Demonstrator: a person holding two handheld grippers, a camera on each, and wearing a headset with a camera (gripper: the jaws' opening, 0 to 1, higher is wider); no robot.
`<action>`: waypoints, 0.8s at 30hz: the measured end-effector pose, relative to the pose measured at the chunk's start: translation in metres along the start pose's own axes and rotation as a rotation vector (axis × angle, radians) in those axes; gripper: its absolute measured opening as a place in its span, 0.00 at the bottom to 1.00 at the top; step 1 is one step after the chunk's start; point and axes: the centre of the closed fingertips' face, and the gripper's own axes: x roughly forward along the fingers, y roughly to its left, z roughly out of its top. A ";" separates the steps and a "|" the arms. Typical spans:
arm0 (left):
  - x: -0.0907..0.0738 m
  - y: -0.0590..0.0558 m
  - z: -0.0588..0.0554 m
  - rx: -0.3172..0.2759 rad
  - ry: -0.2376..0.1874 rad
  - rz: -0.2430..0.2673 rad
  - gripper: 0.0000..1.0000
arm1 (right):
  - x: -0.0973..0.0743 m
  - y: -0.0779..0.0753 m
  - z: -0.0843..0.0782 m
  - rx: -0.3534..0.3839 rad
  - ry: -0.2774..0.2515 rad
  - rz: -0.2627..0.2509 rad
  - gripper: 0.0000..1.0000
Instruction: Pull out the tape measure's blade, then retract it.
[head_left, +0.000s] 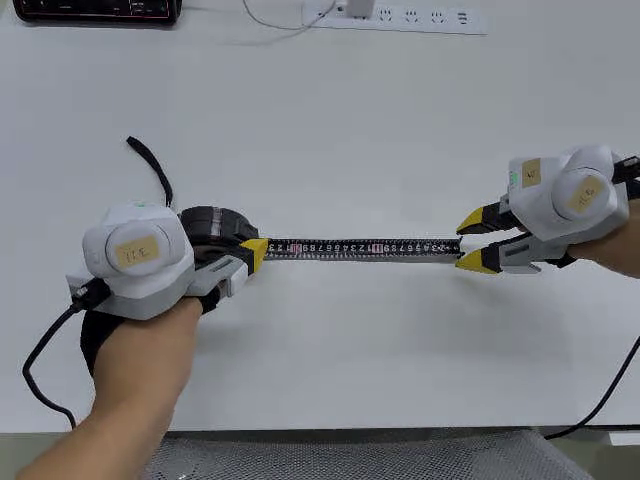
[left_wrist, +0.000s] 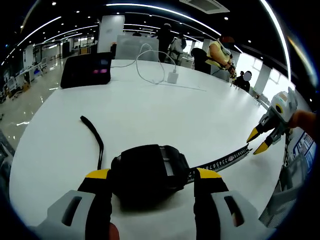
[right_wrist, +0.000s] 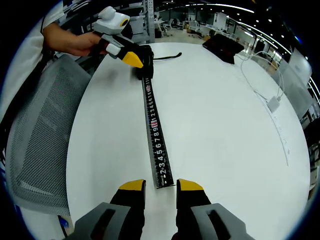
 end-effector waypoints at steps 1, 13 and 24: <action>0.000 0.000 0.000 -0.001 0.000 0.001 0.62 | 0.000 0.000 0.000 -0.002 0.002 -0.001 0.21; 0.002 0.001 0.000 -0.008 0.000 0.011 0.62 | 0.005 -0.001 -0.002 -0.016 0.020 0.021 0.18; 0.003 0.002 0.000 -0.021 0.001 0.020 0.61 | 0.009 -0.003 -0.003 -0.029 0.030 0.038 0.14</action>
